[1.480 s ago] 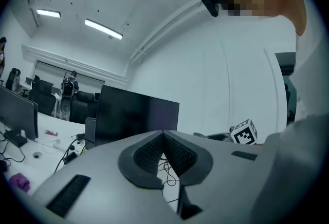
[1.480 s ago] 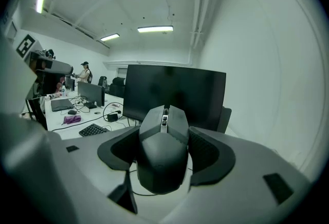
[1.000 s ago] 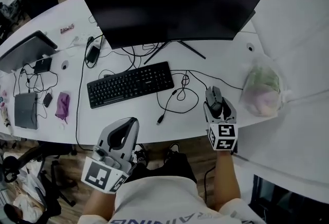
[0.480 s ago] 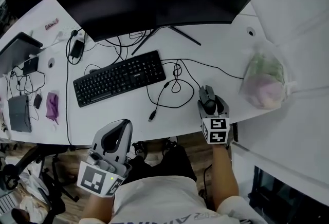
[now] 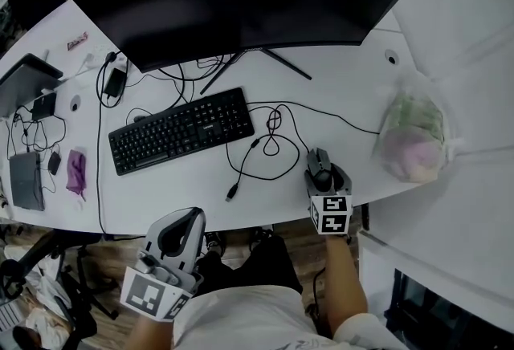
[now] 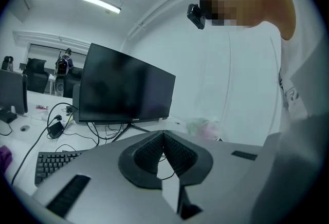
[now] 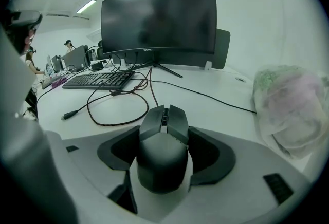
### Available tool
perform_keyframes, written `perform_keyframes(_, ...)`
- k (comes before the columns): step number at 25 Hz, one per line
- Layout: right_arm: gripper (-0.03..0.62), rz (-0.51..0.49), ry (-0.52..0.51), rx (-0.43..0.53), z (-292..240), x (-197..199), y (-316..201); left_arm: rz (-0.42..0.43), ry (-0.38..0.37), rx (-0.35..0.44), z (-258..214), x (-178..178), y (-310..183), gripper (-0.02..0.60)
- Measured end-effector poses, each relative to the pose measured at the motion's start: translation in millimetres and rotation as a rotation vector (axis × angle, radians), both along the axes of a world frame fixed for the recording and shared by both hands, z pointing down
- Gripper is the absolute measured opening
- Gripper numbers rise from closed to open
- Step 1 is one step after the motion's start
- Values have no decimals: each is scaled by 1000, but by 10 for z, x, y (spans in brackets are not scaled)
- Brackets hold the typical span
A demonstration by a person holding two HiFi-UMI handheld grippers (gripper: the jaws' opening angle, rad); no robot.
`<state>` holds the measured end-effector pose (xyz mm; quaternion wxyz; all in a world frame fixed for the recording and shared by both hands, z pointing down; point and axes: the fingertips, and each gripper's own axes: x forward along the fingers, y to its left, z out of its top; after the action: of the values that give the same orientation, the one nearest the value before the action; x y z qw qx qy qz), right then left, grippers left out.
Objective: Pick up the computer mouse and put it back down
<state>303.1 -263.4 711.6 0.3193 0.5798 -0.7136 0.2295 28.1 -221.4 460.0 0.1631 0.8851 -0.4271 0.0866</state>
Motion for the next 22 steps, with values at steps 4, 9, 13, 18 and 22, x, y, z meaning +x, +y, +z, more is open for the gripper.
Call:
perform_keyframes(4,301,5,-4,0,54,-5,25,-11,0,-3,-1,-31,15,8)
perform_keyframes(9,301,6,-15,-3,72,-20,21,-20,4,-2,-35,-69,48,8)
perform_keyframes(13,302,1,-5,11,-24,-11,-3,-15,12,14,-109,-77,70,8)
perform_keyframes(18,302,-5,-5,94,-444,-34,-96,-3,25,52,-269,-95,77,8)
perform_keyframes(22,302,-22,-35,163,-862,-135,-103,5,36,69,-412,-119,99,8)
